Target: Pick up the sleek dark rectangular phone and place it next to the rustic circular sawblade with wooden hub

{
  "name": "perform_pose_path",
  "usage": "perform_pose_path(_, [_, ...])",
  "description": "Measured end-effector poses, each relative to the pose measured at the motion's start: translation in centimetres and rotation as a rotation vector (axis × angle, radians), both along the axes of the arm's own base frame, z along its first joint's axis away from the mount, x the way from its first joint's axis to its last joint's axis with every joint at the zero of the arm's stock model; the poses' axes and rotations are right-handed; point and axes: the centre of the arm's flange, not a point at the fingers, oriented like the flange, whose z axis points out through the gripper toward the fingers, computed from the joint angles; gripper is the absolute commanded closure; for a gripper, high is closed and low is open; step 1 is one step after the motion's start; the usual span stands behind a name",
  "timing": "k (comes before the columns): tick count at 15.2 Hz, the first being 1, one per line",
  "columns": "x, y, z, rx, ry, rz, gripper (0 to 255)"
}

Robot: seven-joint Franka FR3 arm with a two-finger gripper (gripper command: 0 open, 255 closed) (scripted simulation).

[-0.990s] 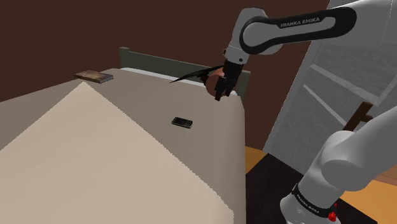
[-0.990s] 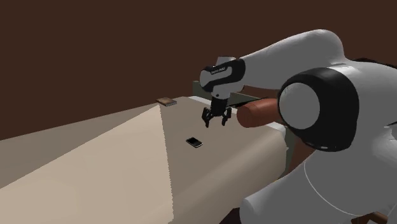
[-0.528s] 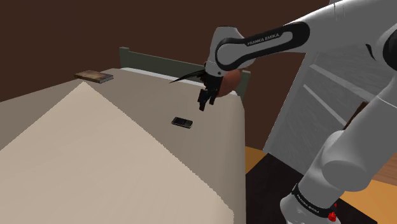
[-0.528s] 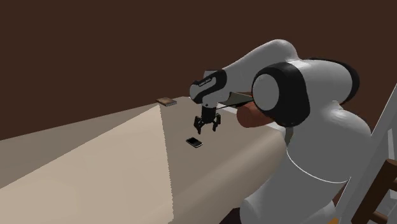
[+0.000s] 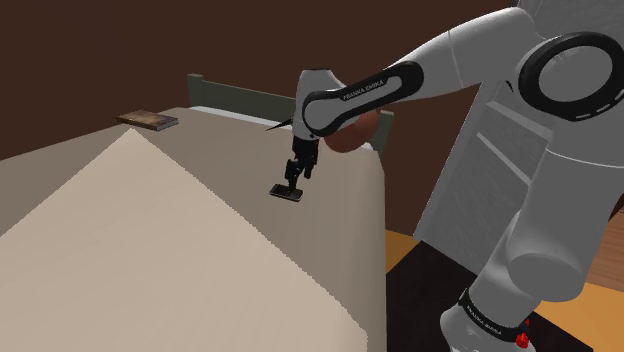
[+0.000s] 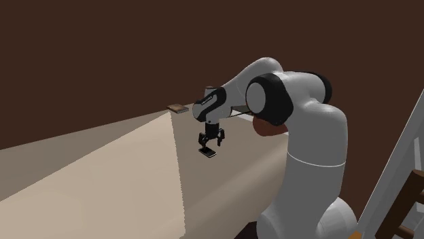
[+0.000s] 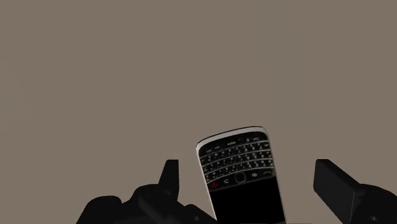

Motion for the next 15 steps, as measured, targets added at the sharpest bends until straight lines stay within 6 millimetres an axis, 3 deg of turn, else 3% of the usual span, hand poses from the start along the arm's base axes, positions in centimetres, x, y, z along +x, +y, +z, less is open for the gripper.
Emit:
perform_pose_path(8, [0.5, 0.3, -4.5, -0.003, 0.003, 0.006, 0])
perform_pose_path(14, [0.6, 0.3, -4.8, -0.003, 0.002, 0.005, 0])
perform_pose_path(15, [0.6, 0.3, -4.8, -0.003, 0.002, 0.005, 255])
